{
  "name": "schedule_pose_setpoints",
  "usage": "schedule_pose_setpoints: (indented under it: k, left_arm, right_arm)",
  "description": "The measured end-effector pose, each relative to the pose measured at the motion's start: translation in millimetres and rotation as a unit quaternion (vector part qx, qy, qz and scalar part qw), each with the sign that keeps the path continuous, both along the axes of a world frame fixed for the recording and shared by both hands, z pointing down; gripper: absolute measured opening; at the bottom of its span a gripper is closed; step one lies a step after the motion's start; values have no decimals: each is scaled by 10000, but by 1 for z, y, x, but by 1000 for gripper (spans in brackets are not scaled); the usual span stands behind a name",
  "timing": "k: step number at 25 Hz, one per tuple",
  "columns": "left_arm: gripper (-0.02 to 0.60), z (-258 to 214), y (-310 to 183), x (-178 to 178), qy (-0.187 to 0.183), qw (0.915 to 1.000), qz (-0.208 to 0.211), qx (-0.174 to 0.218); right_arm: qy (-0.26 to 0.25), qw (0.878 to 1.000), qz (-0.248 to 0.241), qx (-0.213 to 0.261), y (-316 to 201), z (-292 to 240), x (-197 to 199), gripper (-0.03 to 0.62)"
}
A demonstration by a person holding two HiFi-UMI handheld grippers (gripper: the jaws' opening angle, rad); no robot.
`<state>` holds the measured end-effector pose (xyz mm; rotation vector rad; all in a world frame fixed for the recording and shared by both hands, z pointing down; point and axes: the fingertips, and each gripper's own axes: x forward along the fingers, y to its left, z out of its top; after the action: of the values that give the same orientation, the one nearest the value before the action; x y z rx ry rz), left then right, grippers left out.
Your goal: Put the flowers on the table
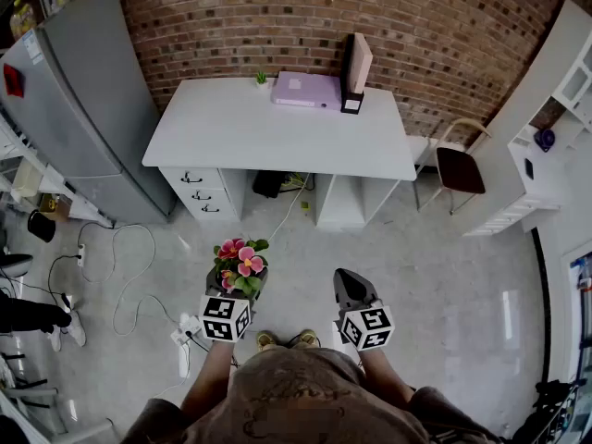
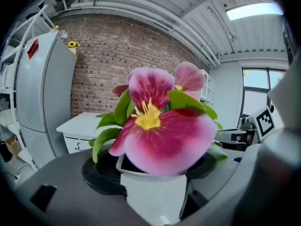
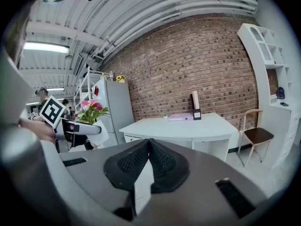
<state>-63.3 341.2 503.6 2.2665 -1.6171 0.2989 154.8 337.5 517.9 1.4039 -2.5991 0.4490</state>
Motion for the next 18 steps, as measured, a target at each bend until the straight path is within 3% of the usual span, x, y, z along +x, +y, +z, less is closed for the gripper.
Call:
schedule_pose_setpoints:
  k: [18]
  left_arm:
    - [365, -4, -5, -14, -1, 10000, 14, 18]
  right_arm:
    - [-213, 9998, -26, -42, -11, 0, -17, 3]
